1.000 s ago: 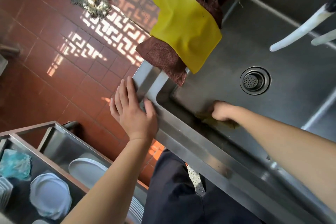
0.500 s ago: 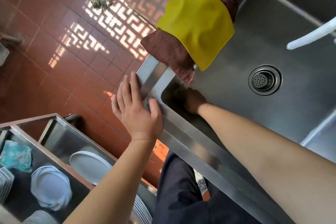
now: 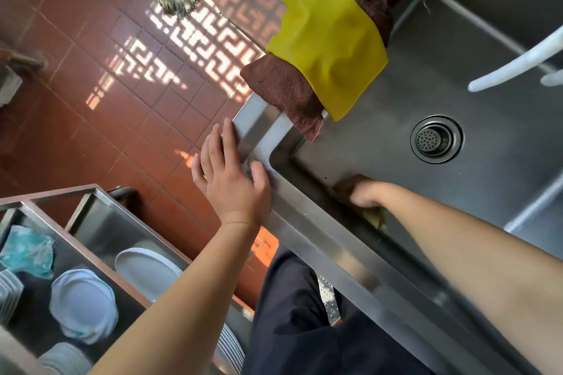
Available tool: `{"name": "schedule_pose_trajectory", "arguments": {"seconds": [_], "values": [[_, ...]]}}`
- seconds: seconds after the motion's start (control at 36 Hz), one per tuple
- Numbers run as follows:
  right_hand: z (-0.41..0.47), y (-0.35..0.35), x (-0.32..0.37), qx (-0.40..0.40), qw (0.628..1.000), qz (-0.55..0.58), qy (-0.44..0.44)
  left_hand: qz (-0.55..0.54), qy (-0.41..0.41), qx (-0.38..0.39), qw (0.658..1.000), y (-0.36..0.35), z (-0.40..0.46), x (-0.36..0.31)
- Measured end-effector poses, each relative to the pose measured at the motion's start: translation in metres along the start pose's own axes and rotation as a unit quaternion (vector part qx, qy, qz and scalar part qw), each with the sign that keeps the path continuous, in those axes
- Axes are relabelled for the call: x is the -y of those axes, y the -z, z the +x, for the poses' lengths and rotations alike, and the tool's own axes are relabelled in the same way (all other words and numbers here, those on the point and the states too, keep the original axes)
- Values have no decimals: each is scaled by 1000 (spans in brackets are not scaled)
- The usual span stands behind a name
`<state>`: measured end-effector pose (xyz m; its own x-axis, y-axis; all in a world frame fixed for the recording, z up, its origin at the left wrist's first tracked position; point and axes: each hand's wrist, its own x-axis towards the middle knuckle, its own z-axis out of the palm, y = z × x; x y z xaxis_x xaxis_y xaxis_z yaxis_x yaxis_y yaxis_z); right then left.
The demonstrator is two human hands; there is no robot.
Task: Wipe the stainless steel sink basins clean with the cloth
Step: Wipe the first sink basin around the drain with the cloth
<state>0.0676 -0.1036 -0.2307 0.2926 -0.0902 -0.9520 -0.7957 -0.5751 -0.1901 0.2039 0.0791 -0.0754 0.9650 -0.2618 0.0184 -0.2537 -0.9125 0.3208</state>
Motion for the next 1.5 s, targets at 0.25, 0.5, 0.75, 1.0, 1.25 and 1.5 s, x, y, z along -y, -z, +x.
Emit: {"name": "schedule_pose_trajectory", "arguments": {"seconds": [0.25, 0.5, 0.75, 1.0, 1.25, 1.5], "values": [[-40, 6, -57, 31, 999, 31, 1, 8, 7, 15, 1000, 4, 0, -3], [-13, 52, -51, -338, 935, 97, -32, 2, 6, 16, 1000, 3, 0, -1], [25, 8, -15, -258, 966, -26, -16, -6, -5, 0, 1000, -1, 0, 2], [15, -15, 10, -115, 982, -99, 112, -7, 0, 0, 1000, 0, 0, 1], [2, 45, -6, 45, 985, -151, 69, -4, 0, 1, 1000, -1, 0, 0], [16, 82, -14, -241, 970, -35, 17, -4, -2, -3, 1000, -1, 0, 1]]}}
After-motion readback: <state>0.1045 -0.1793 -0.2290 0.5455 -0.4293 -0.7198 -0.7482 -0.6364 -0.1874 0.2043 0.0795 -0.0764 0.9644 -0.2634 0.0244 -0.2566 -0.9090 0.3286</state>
